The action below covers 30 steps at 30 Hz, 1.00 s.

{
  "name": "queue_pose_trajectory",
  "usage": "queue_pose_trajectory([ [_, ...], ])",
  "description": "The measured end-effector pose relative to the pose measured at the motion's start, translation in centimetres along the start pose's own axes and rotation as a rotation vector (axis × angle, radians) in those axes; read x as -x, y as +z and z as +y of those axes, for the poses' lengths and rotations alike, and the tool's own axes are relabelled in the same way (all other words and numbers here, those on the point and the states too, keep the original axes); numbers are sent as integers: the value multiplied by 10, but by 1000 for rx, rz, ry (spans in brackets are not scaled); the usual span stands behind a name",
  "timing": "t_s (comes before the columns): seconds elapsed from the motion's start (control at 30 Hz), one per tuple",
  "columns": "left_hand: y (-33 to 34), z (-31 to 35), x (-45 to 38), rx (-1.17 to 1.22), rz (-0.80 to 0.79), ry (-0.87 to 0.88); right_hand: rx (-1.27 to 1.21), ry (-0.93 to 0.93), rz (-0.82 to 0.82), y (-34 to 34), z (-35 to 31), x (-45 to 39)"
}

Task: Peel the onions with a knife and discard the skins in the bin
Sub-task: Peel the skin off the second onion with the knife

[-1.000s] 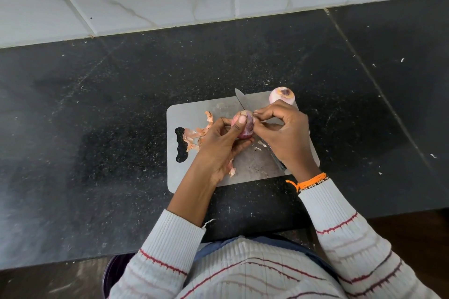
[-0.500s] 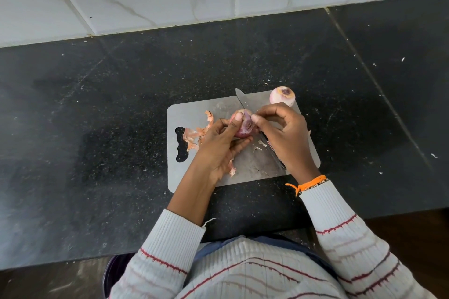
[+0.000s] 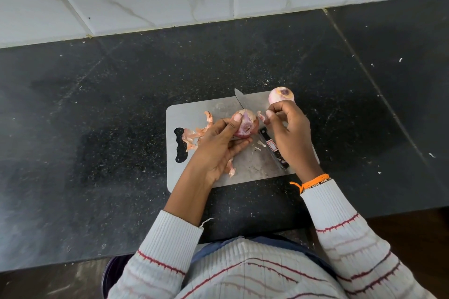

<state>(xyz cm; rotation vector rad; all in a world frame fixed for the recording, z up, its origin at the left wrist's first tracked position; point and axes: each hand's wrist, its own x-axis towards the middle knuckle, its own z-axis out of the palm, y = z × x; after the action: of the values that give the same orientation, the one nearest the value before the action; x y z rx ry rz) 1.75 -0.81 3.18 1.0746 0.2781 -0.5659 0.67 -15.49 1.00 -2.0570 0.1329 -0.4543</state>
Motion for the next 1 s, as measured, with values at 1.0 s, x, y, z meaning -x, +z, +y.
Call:
queue_pose_trajectory([
  [1.0,0,-7,1,-87,-76,-37,250,-24,-62,10,9,4],
])
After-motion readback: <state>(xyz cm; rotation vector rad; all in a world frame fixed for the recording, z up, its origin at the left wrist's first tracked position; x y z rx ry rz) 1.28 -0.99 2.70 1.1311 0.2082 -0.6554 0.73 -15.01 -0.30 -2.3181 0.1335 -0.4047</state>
